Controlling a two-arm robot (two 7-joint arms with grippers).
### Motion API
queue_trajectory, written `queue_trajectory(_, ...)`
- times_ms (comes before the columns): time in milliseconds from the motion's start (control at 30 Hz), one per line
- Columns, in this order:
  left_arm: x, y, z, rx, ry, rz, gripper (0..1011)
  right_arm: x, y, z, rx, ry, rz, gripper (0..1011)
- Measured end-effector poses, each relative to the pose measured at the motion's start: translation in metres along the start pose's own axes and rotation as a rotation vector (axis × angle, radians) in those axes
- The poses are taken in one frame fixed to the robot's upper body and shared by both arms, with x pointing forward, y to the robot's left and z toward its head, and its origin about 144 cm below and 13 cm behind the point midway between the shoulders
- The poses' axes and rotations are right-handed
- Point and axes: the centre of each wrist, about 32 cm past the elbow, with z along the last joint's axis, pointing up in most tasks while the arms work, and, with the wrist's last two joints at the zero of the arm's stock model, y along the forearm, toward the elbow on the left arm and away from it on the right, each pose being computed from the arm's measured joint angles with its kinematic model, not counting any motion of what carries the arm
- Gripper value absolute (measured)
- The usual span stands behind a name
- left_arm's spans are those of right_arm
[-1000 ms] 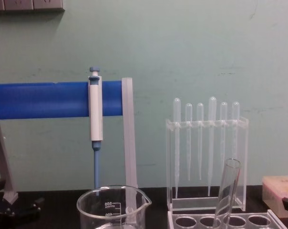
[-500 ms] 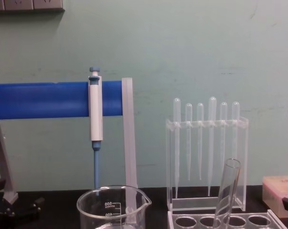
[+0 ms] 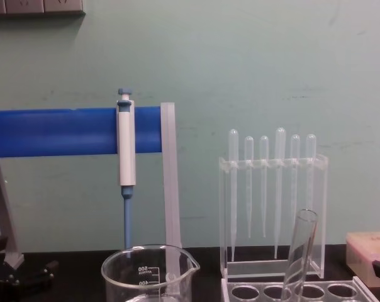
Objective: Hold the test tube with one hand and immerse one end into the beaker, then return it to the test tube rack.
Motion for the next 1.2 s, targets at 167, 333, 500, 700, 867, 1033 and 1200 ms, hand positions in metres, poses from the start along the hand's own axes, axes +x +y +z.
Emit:
queue_trajectory(167, 0.0, 0.0, 0.0, 0.0, 0.0, 0.0, 1000, 0.0, 0.0, 0.0, 0.0, 0.0, 0.0, 1003)
queue_trajectory(333, 0.0, 0.0, 0.0, 0.0, 0.0, 0.0, 1000, 0.0, 0.0, 0.006, 0.037, 0.0, 0.006, 1003)
queue_trajectory(500, 0.0, 0.0, 0.0, 0.0, 0.0, 0.0, 1000, 0.004, -0.005, 0.013, 0.074, 0.007, 0.006, 1003)
queue_trajectory(700, 0.0, 0.0, 0.0, 0.0, 0.0, 0.0, 1000, 0.011, -0.017, 0.018, 0.124, 0.05, 0.025, 1003)
queue_trajectory(867, 0.0, 0.0, 0.0, 0.0, 0.0, 0.0, 1000, 0.017, -0.033, 0.016, 0.173, 0.106, 0.104, 1003)
queue_trajectory(1033, 0.0, 0.0, 0.0, 0.0, 0.0, 0.0, 1000, 0.023, -0.047, 0.012, 0.201, 0.128, 0.202, 1003)
queue_trajectory(1200, 0.0, 0.0, 0.0, 0.0, 0.0, 0.0, 1000, 0.03, -0.058, 0.007, 0.218, 0.13, 0.328, 1003)
